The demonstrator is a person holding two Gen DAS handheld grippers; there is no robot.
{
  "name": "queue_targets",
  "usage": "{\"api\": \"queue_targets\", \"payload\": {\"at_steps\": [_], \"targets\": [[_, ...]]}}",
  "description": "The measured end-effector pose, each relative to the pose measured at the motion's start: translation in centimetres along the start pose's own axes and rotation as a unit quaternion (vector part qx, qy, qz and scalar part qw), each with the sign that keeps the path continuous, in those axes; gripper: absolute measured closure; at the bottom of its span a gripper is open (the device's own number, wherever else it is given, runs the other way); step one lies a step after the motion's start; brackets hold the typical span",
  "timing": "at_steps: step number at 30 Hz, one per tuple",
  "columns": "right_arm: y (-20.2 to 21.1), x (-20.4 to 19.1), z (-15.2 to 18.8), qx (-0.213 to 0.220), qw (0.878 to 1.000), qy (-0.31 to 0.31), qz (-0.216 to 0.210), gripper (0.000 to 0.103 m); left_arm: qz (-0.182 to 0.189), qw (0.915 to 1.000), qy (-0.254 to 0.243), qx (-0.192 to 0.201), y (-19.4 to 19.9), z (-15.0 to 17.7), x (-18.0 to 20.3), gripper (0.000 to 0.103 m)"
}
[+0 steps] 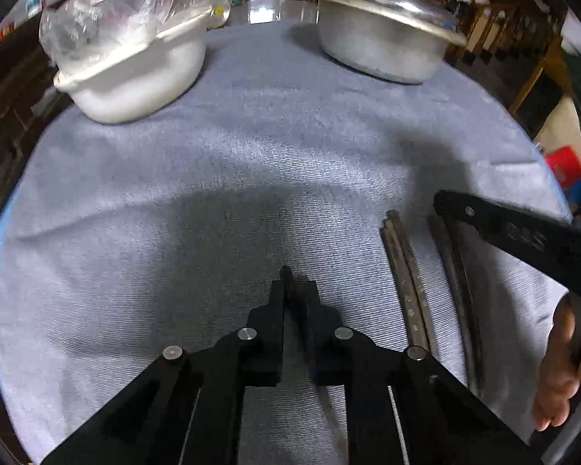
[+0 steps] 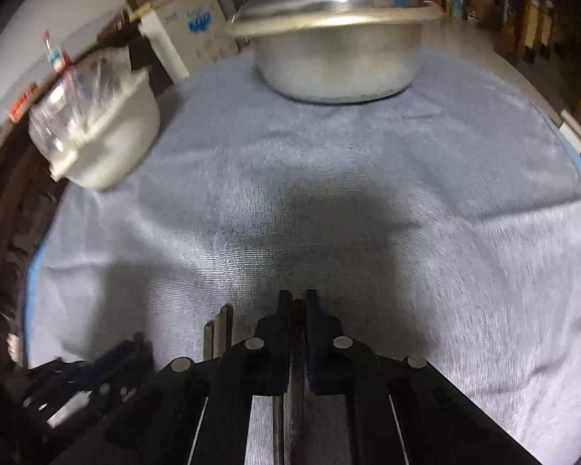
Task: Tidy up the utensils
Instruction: 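Grasp a chopstick with the left gripper while the right gripper grasps chopsticks, then carry the chopsticks over the dark cup and release them with both grippers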
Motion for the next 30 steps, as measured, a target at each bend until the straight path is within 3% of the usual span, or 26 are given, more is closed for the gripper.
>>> {"api": "queue_targets", "payload": {"at_steps": [5, 12, 18, 25, 30], "targets": [[4.6, 2.3, 1.6, 0.050, 0.997, -0.025, -0.045, 0.096, 0.040, 0.9982, 0.041, 0.020, 1.6, 1.3, -1.0, 0.097], [13.2, 3.9, 5.2, 0.133, 0.988, -0.030, -0.072, 0.096, 0.049, 0.9906, 0.045, 0.120, 10.0, 3.7, -1.3, 0.097], [20.5, 2.9, 8.7, 0.218, 0.973, -0.019, -0.072, 0.097, 0.056, 0.9756, 0.060, 0.204, 17.4, 5.4, -1.5, 0.098], [28.0, 1.8, 13.8, 0.315, 0.948, -0.008, -0.048, 0.097, 0.043, 0.9558, 0.072, 0.282, 23.7, 9.3, -1.5, 0.097], [31.1, 1.4, 16.4, 0.350, 0.935, -0.016, -0.045, 0.097, 0.046, 0.9482, 0.082, 0.304, 25.6, 11.9, -1.2, 0.097]]}}
Point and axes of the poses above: each gripper's, at about its wrist camera, not at the fingertips, and y roughly against the way its jaws point, x to its right, z to its underside, the point moved 5 cm from there along -y, roughly the way its jaws point
